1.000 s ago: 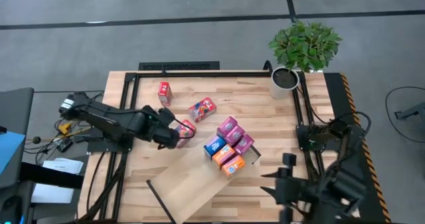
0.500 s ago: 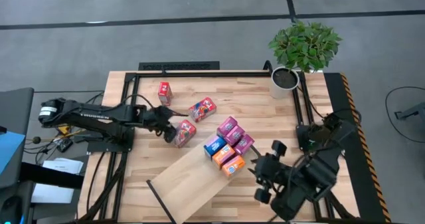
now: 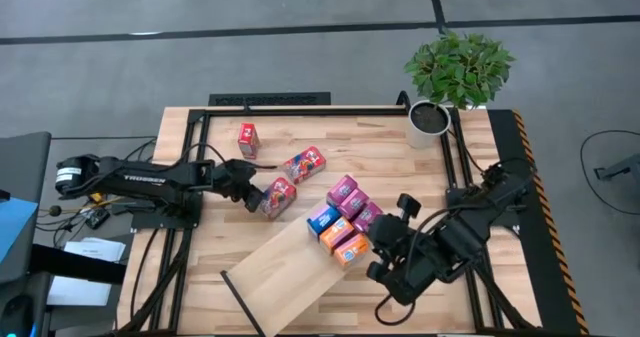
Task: Stack cereal on shelf
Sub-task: Put the right red cereal box onto the shelf
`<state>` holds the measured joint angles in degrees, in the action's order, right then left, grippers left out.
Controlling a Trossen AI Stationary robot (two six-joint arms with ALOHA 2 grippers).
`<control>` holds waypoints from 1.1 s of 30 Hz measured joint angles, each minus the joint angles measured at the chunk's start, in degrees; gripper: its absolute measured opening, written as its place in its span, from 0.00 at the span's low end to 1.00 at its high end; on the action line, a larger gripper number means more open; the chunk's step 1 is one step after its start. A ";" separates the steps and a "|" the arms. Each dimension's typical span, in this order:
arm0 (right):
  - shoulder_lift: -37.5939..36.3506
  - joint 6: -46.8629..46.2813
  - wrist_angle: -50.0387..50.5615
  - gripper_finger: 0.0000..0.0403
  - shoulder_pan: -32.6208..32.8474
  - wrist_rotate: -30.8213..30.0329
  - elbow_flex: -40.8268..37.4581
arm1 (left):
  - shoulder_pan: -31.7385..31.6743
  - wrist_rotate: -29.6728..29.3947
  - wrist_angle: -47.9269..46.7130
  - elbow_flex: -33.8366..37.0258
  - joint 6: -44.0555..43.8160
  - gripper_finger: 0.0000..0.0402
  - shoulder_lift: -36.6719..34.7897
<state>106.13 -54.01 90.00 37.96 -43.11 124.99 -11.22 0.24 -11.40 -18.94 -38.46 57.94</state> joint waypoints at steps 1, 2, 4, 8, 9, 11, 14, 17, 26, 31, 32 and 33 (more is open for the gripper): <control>0.00 0.37 0.00 0.25 -0.36 0.02 0.00 | -0.32 0.11 0.19 0.63 0.08 0.04 -0.06; 0.00 0.56 0.00 0.25 -0.74 0.02 0.00 | -0.63 0.04 0.21 1.13 -0.15 0.03 -0.12; 0.02 1.09 0.02 0.25 -1.43 0.19 0.00 | -1.31 0.22 -0.38 2.41 -0.43 0.01 0.11; 0.02 2.03 0.01 0.25 -2.41 0.97 0.00 | -2.61 0.53 -0.43 3.69 -0.41 0.01 0.24; 0.02 2.02 0.03 0.25 -2.59 1.06 0.00 | -2.81 0.62 -0.68 4.03 -0.55 0.00 0.16; 0.02 2.38 0.00 0.25 -2.72 1.05 0.00 | -2.95 0.87 -0.63 4.11 -0.46 0.00 0.14; 0.04 3.08 0.01 0.25 -2.76 1.16 0.00 | -2.97 1.07 -0.55 4.07 -1.39 0.00 0.10; 0.04 3.11 0.00 0.25 -2.76 1.61 0.00 | -3.09 3.91 -3.01 2.86 -2.27 0.00 -1.21; 0.05 3.07 0.02 0.25 -1.72 2.93 0.00 | -3.21 -0.85 -11.86 -4.89 -2.84 0.00 -14.03; 0.04 3.07 0.00 0.25 -0.96 2.89 0.02 | -3.19 0.98 -0.66 -0.31 -6.37 0.00 -19.55; 0.06 3.05 0.02 0.25 -0.86 2.92 0.02 | -3.22 0.87 -0.31 1.28 -7.72 0.00 -19.61; 0.04 3.05 0.00 0.25 -0.81 2.91 0.02 | -3.24 0.62 -0.82 2.90 -9.04 0.00 -19.53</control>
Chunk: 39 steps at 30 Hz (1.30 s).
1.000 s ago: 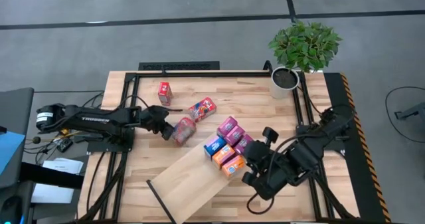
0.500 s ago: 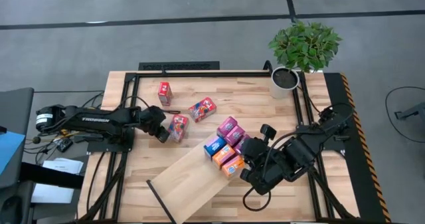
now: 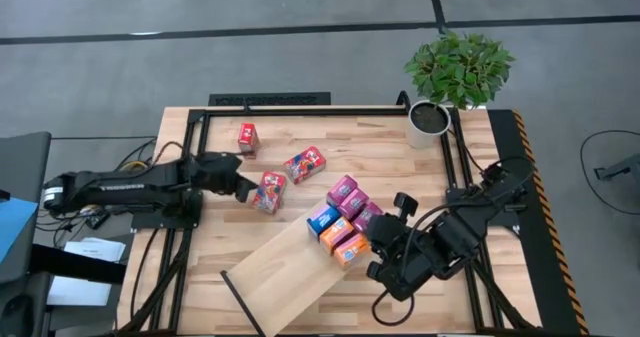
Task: Stack cereal on shelf
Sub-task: Put the right red cereal box onto the shelf
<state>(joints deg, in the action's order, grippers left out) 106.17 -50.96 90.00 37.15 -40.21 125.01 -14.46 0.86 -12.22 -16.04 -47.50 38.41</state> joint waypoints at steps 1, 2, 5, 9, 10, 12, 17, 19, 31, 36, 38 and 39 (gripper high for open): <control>0.00 0.00 0.02 0.25 0.08 0.00 0.00 | 0.00 -0.01 0.08 1.71 -1.15 0.00 0.24; 0.00 -0.03 0.02 0.25 0.19 0.00 0.00 | -0.02 0.68 2.03 3.51 -1.59 0.00 0.20; 0.01 0.17 0.02 0.25 0.35 -0.02 0.00 | 0.00 5.24 14.07 8.06 -3.17 0.00 0.01; 0.02 0.26 0.02 0.25 0.33 -0.04 0.00 | 0.00 4.27 15.42 11.44 -5.52 0.00 0.05; 0.02 0.26 0.01 0.25 0.33 -0.05 0.00 | 0.00 4.09 15.30 12.10 -5.85 0.00 0.07; 0.02 0.26 0.02 0.25 0.33 -0.07 0.00 | 0.00 3.87 14.82 12.99 -5.73 0.00 0.03; 0.02 0.31 0.00 0.25 0.33 -0.09 0.00 | 0.00 3.70 13.82 14.44 -8.17 0.00 -0.04; 0.02 0.23 0.02 0.25 0.33 -0.07 0.00 | 0.02 4.01 13.65 14.58 -8.78 0.00 -0.07; 0.02 0.00 0.02 0.25 0.33 -0.07 0.00 | 0.08 -2.05 11.79 14.41 -11.36 0.00 0.05; 0.02 -0.15 -0.07 0.25 0.33 -0.07 0.02 | 0.03 -8.36 5.08 12.59 -11.49 0.00 0.62; 0.02 -0.17 -0.18 0.25 0.33 -0.09 0.02 | -0.05 -9.07 3.94 12.20 -10.50 0.00 1.19; 0.02 -0.17 -0.22 0.25 0.33 -0.09 0.02 | -0.03 -8.56 3.98 12.18 -10.06 0.00 1.19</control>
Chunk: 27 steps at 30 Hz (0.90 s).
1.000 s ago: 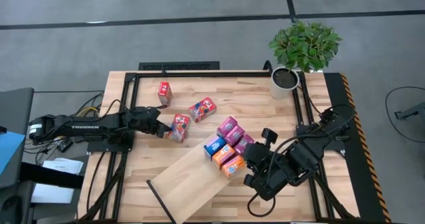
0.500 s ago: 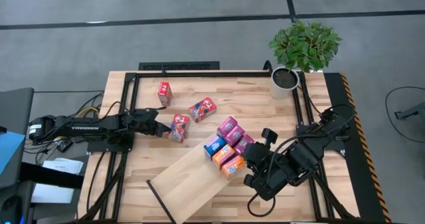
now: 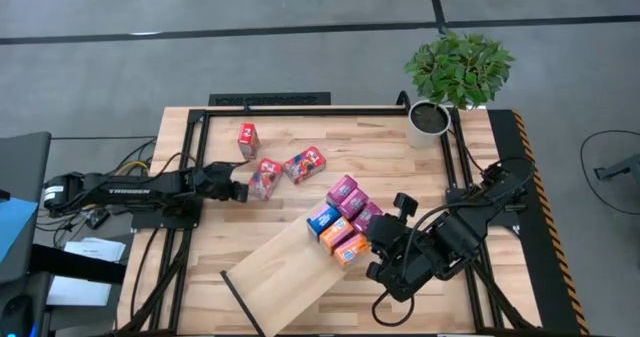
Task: Stack cereal on shelf
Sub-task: Put the right red cereal box onto the shelf
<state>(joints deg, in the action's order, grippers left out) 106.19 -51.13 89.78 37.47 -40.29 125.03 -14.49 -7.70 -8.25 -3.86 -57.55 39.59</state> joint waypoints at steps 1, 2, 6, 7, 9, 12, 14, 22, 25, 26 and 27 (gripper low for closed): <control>0.00 0.00 0.03 0.25 0.00 0.00 0.00 | -0.01 0.69 0.00 0.00 0.20 0.00 -0.06; 0.00 0.02 0.04 0.25 0.00 -0.06 0.00 | 0.02 0.99 -0.01 0.00 0.23 0.00 -0.05; 0.00 0.02 0.07 0.25 0.00 -0.07 0.00 | 0.03 1.00 0.97 0.04 0.01 0.00 -0.57; 0.00 0.02 0.09 0.25 0.00 -0.04 0.00 | 0.03 0.87 1.23 -0.08 0.13 0.00 -0.62; 0.00 0.02 0.08 0.25 0.00 -0.04 0.00 | 0.03 -1.38 -1.45 -1.91 1.61 0.00 -1.04; 0.00 0.02 0.09 0.25 0.02 -0.03 0.00 | 0.01 -6.12 -3.21 -6.32 5.69 0.00 -1.07; 0.00 0.06 0.11 0.25 0.02 -0.04 0.00 | 0.01 -6.47 -2.78 -9.58 9.42 0.00 -0.81; 0.00 0.48 0.20 0.25 0.08 -0.04 0.00 | 0.01 -3.12 -3.37 -12.04 13.28 0.00 4.53; 0.00 0.61 0.22 0.25 0.37 -0.04 0.00 | 0.02 -1.82 -2.60 -12.05 14.02 0.00 6.88; 0.00 0.61 0.23 0.25 0.38 0.00 0.00 | 0.01 -1.94 -2.68 -12.04 14.31 0.00 7.56; 0.00 0.44 0.22 0.25 0.43 0.00 0.00 | 0.01 -2.32 -2.72 -12.07 14.40 0.00 8.37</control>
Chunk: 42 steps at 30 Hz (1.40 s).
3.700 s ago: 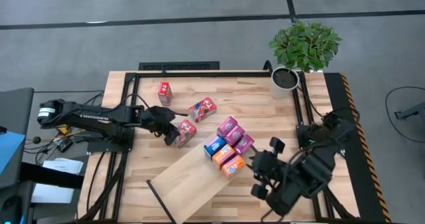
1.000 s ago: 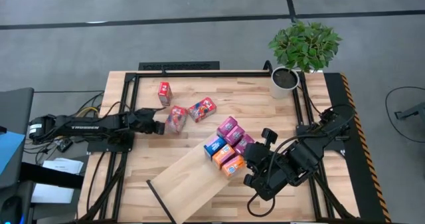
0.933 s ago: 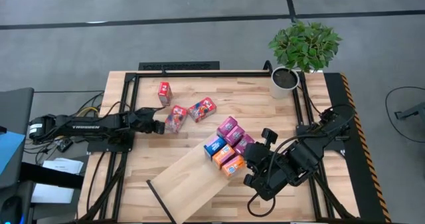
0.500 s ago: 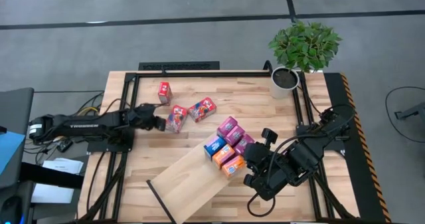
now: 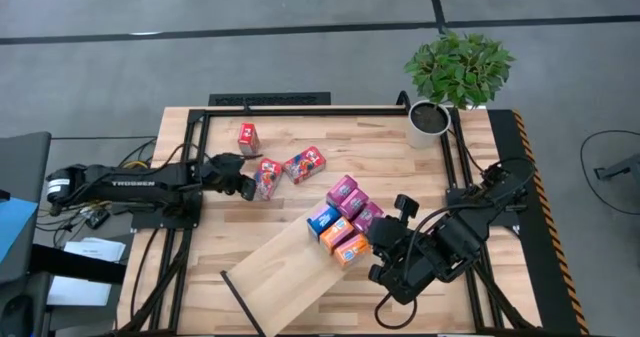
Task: Stack cereal on shelf
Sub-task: Put the right red cereal box onto the shelf
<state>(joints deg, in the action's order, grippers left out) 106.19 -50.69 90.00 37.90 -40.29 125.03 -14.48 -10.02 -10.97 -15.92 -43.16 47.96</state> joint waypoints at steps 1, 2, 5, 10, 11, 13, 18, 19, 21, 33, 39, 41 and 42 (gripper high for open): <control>0.00 -0.11 -0.02 0.25 0.01 0.01 0.00 | 0.02 -0.41 -0.39 -0.01 -0.27 0.00 0.82; 0.00 -0.17 -0.18 0.25 0.05 0.05 0.00 | 0.02 -0.77 -1.02 -0.09 -0.86 0.00 1.74; 0.00 -0.24 -0.57 0.25 0.35 0.04 0.00 | 0.04 -2.04 -3.47 -0.18 -2.37 0.00 3.70; 0.00 -0.92 -0.56 0.25 0.73 0.13 0.00 | 0.04 -2.66 -5.18 -0.34 -5.36 0.00 4.43; 0.00 -1.04 -0.55 0.25 0.75 0.13 0.00 | 0.04 -3.40 -6.98 -0.44 -7.10 0.00 4.38; 0.00 -1.74 -0.52 0.25 0.96 0.15 0.00 | 0.06 -5.28 -11.07 -0.54 -10.12 0.00 4.29; 0.00 -1.80 -0.51 0.25 1.08 0.13 0.00 | 0.05 -3.62 -14.25 0.01 -8.94 0.00 3.56; 0.00 -1.82 -0.54 0.25 1.08 0.13 0.00 | 0.00 -3.73 -14.46 0.13 -9.02 0.00 3.39; 0.00 -1.82 -0.53 0.25 1.08 0.11 0.00 | 0.02 -3.71 -14.42 0.17 -8.69 0.00 3.35; 0.00 -1.95 -0.55 0.25 1.08 0.09 0.00 | 1.36 -3.59 -5.31 -2.37 -7.98 0.00 0.20; 0.00 -1.93 -0.42 0.25 1.08 0.07 0.00 | 1.26 -8.02 -2.36 -5.02 -3.82 0.00 -1.93; 0.00 -1.70 -0.37 0.25 1.08 0.06 0.00 | 1.22 -8.13 -0.25 -4.13 -3.37 0.00 -1.20; 0.00 -1.47 -0.33 0.25 1.08 0.04 0.00 | 1.22 -7.93 1.21 -3.26 -3.33 0.00 -0.70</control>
<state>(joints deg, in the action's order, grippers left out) 106.19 -52.17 89.67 38.98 -40.25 125.03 -13.26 -17.95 -9.76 -19.18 -46.48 47.26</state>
